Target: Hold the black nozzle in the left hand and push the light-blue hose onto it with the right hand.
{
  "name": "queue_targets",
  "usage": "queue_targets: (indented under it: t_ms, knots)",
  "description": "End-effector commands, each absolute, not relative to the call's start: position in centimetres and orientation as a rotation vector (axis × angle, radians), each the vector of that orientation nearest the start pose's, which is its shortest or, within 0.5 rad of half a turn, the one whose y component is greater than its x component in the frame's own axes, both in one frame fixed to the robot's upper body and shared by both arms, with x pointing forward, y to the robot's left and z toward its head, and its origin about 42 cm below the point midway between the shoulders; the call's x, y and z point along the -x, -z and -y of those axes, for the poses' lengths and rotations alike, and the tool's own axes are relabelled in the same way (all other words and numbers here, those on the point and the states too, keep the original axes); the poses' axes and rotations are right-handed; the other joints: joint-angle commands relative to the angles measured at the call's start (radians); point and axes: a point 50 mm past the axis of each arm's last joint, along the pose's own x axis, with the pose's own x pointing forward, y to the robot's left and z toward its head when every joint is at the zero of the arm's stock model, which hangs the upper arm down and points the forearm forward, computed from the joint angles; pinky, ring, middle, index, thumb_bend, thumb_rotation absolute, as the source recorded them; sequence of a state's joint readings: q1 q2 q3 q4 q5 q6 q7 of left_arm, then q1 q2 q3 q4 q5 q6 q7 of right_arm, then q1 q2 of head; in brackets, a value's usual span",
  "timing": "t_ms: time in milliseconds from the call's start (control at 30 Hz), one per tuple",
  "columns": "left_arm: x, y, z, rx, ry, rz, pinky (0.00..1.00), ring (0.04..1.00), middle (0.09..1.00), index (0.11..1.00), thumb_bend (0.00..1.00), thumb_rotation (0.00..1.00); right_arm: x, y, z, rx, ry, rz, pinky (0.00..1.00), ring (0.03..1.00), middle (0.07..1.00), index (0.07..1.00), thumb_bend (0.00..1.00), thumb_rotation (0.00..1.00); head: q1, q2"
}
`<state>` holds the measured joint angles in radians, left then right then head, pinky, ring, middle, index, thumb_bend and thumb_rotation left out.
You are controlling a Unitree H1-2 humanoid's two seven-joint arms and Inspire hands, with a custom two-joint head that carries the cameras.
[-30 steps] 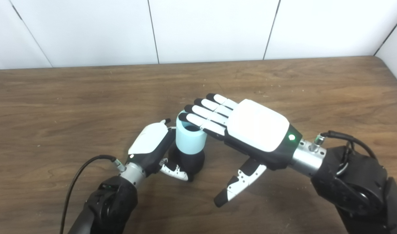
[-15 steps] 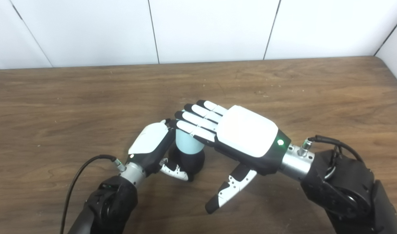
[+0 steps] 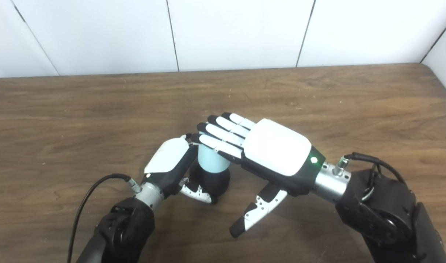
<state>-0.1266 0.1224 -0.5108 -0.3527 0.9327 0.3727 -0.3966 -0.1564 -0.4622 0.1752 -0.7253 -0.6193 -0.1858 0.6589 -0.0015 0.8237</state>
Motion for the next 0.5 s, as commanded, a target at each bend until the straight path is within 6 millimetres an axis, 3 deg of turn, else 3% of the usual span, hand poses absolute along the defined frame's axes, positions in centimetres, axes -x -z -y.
queue_targets:
  t_ms: [0,100,200,467]
  knots:
    - [-26.6,-16.6,-10.7,-1.029,0.571,0.047,1.00,0.668,0.512,0.469,0.52,0.00,-23.4,-28.5,21.1,1.298,-0.714,0.756,1.00,1.000,1.000,1.000,0.70,0.96,-0.003,0.002]
    - [-26.6,-16.5,-10.7,-1.030,0.569,0.046,1.00,0.652,0.510,0.471,0.52,0.00,-23.2,-27.5,20.8,1.282,-0.748,0.731,1.00,1.000,1.000,1.000,0.70,0.96,0.000,0.004]
    - [-26.5,-16.5,-10.7,-1.033,0.569,0.046,1.00,0.694,0.520,0.463,0.52,0.00,-23.2,-26.7,20.7,1.272,-0.779,0.710,1.00,1.000,1.000,1.000,0.70,0.96,-0.003,0.005]
    - [-26.6,-16.6,-10.8,-1.035,0.569,0.051,1.00,0.703,0.529,0.455,0.52,0.00,-23.5,-26.3,20.9,1.260,-0.820,0.676,1.00,1.000,1.000,1.000,0.70,0.96,-0.003,0.011]
